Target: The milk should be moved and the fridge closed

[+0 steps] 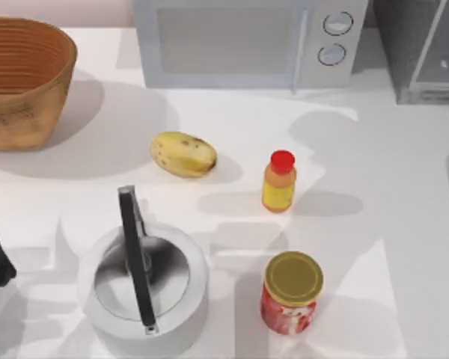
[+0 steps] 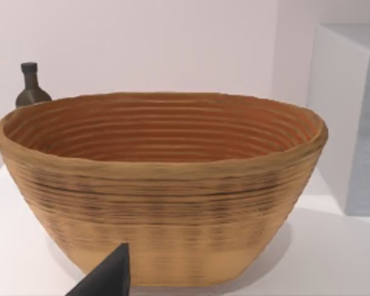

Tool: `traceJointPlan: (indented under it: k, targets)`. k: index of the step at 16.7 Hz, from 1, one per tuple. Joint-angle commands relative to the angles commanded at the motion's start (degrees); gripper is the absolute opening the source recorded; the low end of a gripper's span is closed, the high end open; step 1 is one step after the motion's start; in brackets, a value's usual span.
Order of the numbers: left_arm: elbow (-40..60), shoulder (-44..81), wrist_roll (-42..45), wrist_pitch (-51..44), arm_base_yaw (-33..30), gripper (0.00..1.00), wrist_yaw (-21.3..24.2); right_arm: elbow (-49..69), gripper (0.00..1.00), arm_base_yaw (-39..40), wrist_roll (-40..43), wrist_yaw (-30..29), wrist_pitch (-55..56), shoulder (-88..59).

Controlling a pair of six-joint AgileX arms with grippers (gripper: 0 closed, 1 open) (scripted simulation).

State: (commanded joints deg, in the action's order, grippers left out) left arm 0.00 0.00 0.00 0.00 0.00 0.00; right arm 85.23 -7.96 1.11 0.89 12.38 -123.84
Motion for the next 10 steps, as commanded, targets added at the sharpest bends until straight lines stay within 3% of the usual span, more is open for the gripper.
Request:
traceJointPlan:
  k: [6, 10]
  targets:
    - [0.00, 0.00, 0.00, 0.00, 0.00, 1.00, 0.00, 0.15, 0.00, -0.26, 0.08, 0.01, -0.10, -0.22]
    - [0.00, 0.00, 0.00, 0.00, 0.00, 1.00, 0.00, 0.15, 0.30, -0.26, 0.08, 0.01, -0.10, -0.22]
